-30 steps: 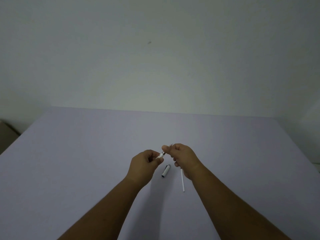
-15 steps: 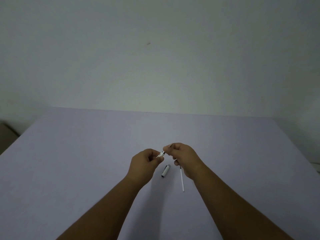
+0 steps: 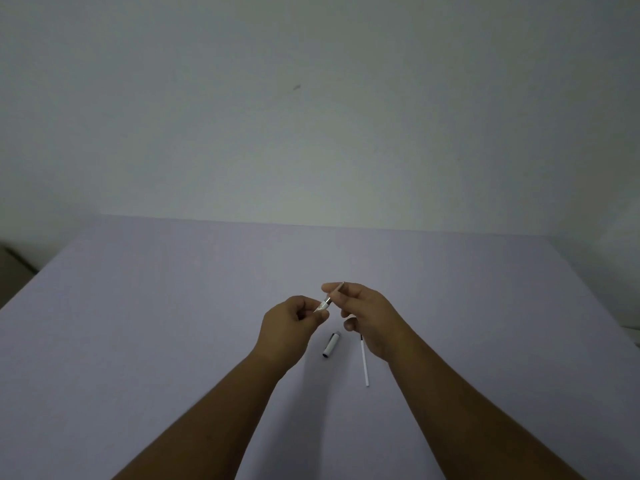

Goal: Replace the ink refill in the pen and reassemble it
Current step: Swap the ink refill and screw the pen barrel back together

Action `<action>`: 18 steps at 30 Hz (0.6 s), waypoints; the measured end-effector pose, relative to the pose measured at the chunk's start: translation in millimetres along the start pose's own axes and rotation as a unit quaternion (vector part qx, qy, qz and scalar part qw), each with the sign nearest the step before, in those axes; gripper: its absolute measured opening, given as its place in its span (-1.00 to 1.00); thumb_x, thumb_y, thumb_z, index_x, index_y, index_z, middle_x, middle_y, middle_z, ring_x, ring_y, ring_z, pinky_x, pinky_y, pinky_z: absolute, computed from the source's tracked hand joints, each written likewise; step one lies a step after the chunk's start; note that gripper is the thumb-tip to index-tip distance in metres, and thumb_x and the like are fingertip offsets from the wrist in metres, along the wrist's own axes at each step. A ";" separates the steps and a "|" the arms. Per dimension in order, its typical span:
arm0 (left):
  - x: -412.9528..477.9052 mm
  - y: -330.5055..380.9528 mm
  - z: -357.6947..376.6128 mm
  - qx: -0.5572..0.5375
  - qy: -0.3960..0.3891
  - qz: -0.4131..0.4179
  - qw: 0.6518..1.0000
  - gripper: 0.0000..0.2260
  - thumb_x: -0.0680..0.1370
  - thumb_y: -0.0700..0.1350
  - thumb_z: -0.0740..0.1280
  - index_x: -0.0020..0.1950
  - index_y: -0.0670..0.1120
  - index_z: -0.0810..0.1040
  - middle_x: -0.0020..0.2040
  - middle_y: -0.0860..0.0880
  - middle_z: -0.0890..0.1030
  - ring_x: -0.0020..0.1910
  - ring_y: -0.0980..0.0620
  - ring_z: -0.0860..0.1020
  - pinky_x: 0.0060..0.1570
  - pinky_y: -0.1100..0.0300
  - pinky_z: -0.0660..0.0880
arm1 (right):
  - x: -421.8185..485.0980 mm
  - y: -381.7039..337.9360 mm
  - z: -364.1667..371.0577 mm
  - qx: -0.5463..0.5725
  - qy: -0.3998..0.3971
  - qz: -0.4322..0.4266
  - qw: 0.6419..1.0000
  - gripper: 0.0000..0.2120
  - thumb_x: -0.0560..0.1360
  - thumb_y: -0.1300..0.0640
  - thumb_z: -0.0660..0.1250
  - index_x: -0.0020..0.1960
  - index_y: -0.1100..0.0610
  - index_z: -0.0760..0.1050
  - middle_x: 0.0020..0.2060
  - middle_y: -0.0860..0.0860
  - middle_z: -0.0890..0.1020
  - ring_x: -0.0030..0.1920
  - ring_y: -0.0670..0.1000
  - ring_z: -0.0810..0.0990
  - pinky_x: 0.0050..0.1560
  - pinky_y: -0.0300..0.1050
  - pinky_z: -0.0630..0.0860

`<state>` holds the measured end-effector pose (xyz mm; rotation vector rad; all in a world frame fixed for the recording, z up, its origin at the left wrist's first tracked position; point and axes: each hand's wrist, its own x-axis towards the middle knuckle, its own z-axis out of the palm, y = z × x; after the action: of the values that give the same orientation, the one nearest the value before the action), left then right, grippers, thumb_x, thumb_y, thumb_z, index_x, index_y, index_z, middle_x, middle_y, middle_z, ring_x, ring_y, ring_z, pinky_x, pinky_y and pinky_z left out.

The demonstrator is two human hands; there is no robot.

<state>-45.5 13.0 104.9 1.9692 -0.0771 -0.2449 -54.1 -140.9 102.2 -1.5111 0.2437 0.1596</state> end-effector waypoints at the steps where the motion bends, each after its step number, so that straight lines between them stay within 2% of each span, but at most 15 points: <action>1: 0.4 -0.5 0.3 0.006 -0.001 0.003 1.000 -0.89 0.49 -0.03 0.39 -0.23 0.13 0.55 -0.36 0.11 0.53 -0.39 0.18 0.45 -0.36 0.35 0.33 | 0.1 -0.5 0.0 -0.008 0.006 0.001 1.000 -0.91 0.46 0.05 0.38 -0.13 -0.02 0.67 -0.28 -0.13 0.61 -0.25 -0.06 0.41 -0.36 -0.25 0.40; 4: 1.3 -1.4 2.1 0.026 -0.003 0.010 1.000 -0.92 0.50 -0.02 0.38 -0.20 0.11 0.55 -0.37 0.11 0.52 -0.41 0.18 0.43 -0.37 0.37 0.32 | 4.0 -0.1 2.6 -0.044 0.057 0.027 0.997 -0.84 0.40 -0.03 0.43 -0.31 0.00 0.60 -0.48 -0.18 0.52 -0.35 -0.05 0.36 -0.36 -0.21 0.36; 5: 2.1 -1.7 2.2 0.016 -0.003 0.006 1.000 -0.93 0.49 -0.02 0.38 -0.19 0.09 0.56 -0.36 0.11 0.52 -0.39 0.18 0.44 -0.36 0.36 0.33 | 4.4 -0.5 2.8 -0.048 0.063 0.028 0.996 -0.83 0.39 -0.05 0.43 -0.32 0.00 0.58 -0.45 -0.15 0.51 -0.35 -0.05 0.36 -0.35 -0.21 0.36; 7: 4.4 -2.0 1.4 -0.011 -0.005 -0.010 1.000 -0.95 0.49 -0.03 0.39 -0.17 0.06 0.58 -0.34 0.08 0.53 -0.36 0.16 0.46 -0.33 0.33 0.36 | 5.9 -0.6 0.8 -0.036 0.034 0.018 0.999 -0.92 0.43 -0.02 0.40 -0.21 -0.04 0.62 -0.32 -0.11 0.56 -0.28 -0.06 0.40 -0.32 -0.21 0.39; 9: 5.9 -2.2 1.0 -0.010 -0.009 -0.013 1.000 -0.94 0.49 -0.04 0.39 -0.18 0.06 0.58 -0.36 0.09 0.52 -0.38 0.17 0.45 -0.36 0.36 0.35 | 5.8 -1.4 -1.1 -0.033 0.009 0.004 0.999 -0.92 0.46 0.04 0.37 -0.13 -0.06 0.65 -0.24 -0.10 0.61 -0.25 -0.07 0.43 -0.30 -0.23 0.40; 12: 7.9 -5.8 4.5 0.066 0.020 0.020 0.997 -0.92 0.49 -0.06 0.39 -0.21 0.06 0.57 -0.39 0.12 0.51 -0.41 0.18 0.44 -0.45 0.46 0.32 | 8.7 -0.6 2.4 -0.048 0.025 0.014 0.998 -0.89 0.47 0.09 0.36 -0.17 -0.01 0.65 -0.28 -0.04 0.59 -0.34 -0.05 0.40 -0.30 -0.23 0.40; 15: 9.7 -13.2 11.0 0.164 0.072 0.074 0.981 -0.94 0.51 -0.08 0.36 -0.13 -0.04 0.60 -0.32 0.10 0.50 -0.33 0.13 0.45 -0.37 0.38 0.31 | 15.0 1.9 9.6 -0.061 0.045 0.037 0.996 -0.91 0.47 0.09 0.36 -0.16 0.04 0.64 -0.29 -0.03 0.57 -0.35 -0.03 0.41 -0.23 -0.18 0.44; 18: 13.6 -21.0 12.9 0.219 0.104 0.103 0.965 -0.91 0.52 -0.08 0.33 -0.08 -0.07 0.60 -0.26 0.10 0.48 -0.27 0.11 0.44 -0.35 0.41 0.29 | 23.9 7.3 16.8 -0.082 0.067 0.059 0.993 -0.86 0.45 0.01 0.38 -0.13 0.07 0.62 -0.29 -0.06 0.58 -0.35 -0.03 0.44 -0.15 -0.10 0.47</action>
<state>-36.2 7.6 78.9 2.3951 -0.2138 0.1294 -31.8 -124.9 89.8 -1.6726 0.4363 0.1766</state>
